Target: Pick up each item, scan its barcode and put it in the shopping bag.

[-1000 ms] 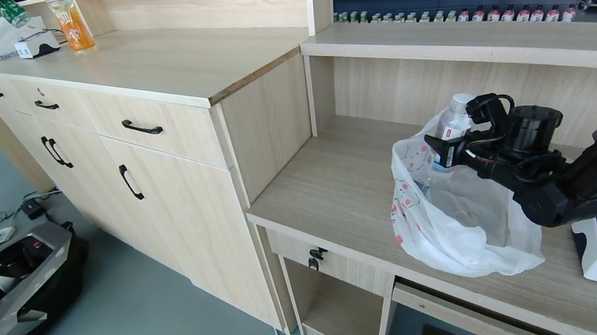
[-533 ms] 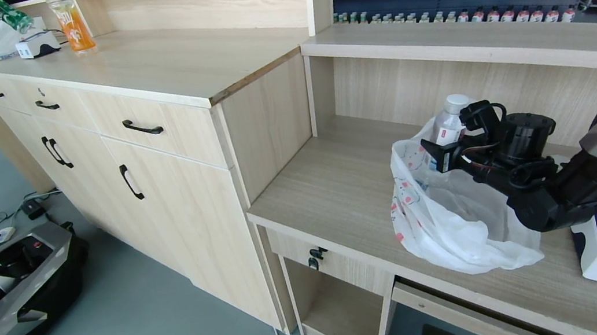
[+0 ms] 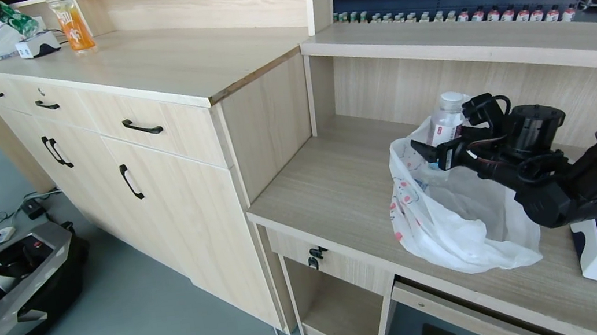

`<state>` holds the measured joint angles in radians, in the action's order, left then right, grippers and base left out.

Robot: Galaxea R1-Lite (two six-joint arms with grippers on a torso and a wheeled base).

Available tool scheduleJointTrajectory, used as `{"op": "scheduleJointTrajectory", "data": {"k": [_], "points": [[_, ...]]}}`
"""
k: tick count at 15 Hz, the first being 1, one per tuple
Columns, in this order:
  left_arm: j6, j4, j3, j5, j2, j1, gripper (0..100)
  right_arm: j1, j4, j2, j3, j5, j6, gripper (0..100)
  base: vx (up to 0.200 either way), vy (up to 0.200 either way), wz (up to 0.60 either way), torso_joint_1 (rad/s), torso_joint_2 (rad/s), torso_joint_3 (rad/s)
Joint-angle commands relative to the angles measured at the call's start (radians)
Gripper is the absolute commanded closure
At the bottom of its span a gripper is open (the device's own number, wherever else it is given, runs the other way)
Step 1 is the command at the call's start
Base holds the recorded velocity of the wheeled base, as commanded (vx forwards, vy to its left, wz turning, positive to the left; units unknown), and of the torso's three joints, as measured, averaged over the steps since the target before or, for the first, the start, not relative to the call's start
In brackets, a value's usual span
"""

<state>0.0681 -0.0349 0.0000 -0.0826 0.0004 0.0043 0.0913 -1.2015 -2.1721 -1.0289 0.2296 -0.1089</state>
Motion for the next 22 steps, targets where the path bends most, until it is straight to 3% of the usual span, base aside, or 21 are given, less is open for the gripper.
{"op": "scheduleJointTrajectory", "data": {"k": [1,4,8,13,18,20,22], "points": [[0.001,0.000,0.000,0.000,0.000,0.000,0,0.004,0.019,0.146,0.055,0.062,-0.028,0,0.000,0.000,0.00,0.000,0.00,0.000],[-0.001,0.000,0.000,0.000,0.000,0.000,0,0.027,0.138,0.360,0.116,0.086,-0.118,0,0.000,0.000,0.00,0.000,0.00,0.000],[-0.001,0.000,0.000,0.000,0.001,0.000,0,0.027,0.361,0.606,0.201,0.091,-0.356,0,0.000,0.000,0.00,0.000,0.00,0.000],[-0.001,0.000,0.000,0.000,0.001,0.000,0,0.047,0.373,0.649,0.158,0.085,-0.394,0,0.000,0.000,0.00,0.010,-0.03,-0.020],[-0.001,0.000,0.000,0.000,0.001,0.000,0,0.062,0.410,0.690,0.153,0.077,-0.400,0,0.000,0.000,0.00,0.182,-0.47,-0.288],[0.001,0.000,0.000,0.000,0.000,0.000,0,0.061,0.434,0.696,0.135,-0.013,-0.396,0,0.000,0.000,0.00,0.234,-0.57,-0.334],[-0.001,0.000,0.000,0.000,0.001,0.000,0,0.030,0.441,0.704,0.170,-0.038,-0.390,0,0.000,0.000,0.00,0.249,-0.60,-0.356]]}}
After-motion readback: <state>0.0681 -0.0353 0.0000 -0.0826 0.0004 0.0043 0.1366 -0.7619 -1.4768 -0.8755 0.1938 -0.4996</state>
